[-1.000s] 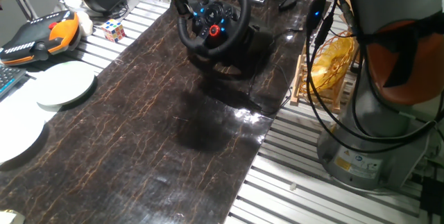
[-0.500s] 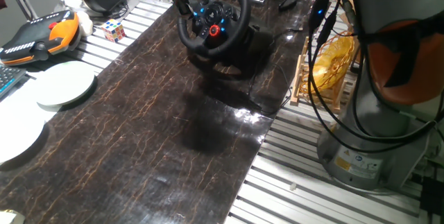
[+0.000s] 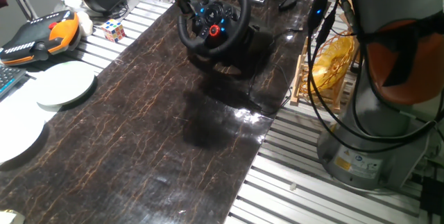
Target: Rotate the steering wheel 90 degrees counterclockwise
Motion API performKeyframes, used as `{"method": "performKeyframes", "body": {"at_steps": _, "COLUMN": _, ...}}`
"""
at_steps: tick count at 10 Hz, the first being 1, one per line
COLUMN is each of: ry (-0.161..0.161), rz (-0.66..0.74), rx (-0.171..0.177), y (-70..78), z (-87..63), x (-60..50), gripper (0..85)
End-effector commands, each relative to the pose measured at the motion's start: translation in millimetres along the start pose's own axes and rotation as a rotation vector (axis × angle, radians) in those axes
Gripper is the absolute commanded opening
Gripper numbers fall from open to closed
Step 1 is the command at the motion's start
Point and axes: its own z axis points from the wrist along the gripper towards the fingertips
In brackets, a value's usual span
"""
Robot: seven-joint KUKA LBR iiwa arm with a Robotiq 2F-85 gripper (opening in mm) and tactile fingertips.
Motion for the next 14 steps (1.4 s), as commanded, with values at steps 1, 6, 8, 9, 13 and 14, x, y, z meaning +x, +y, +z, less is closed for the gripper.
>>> {"method": "performKeyframes", "body": {"at_steps": 1, "ry": 0.006, "rz": -0.001, "rx": -0.005, "y": 5.3, "z": 3.4, "x": -7.3, "gripper": 0.7}}
{"method": "performKeyframes", "body": {"at_steps": 6, "ry": 0.017, "rz": -0.023, "rx": -0.006, "y": 14.9, "z": 15.3, "x": -22.5, "gripper": 0.7}}
{"method": "performKeyframes", "body": {"at_steps": 8, "ry": 0.010, "rz": -0.007, "rx": 0.004, "y": 14.9, "z": 15.3, "x": -22.5, "gripper": 0.7}}
{"method": "performKeyframes", "body": {"at_steps": 9, "ry": -0.010, "rz": 0.008, "rx": 0.002, "y": 14.9, "z": 15.3, "x": -22.5, "gripper": 0.7}}
{"method": "performKeyframes", "body": {"at_steps": 13, "ry": 0.028, "rz": 0.023, "rx": -0.025, "y": 14.9, "z": 15.3, "x": -22.5, "gripper": 0.7}}
{"method": "performKeyframes", "body": {"at_steps": 14, "ry": 0.041, "rz": 0.023, "rx": -0.027, "y": 14.9, "z": 15.3, "x": -22.5, "gripper": 0.7}}
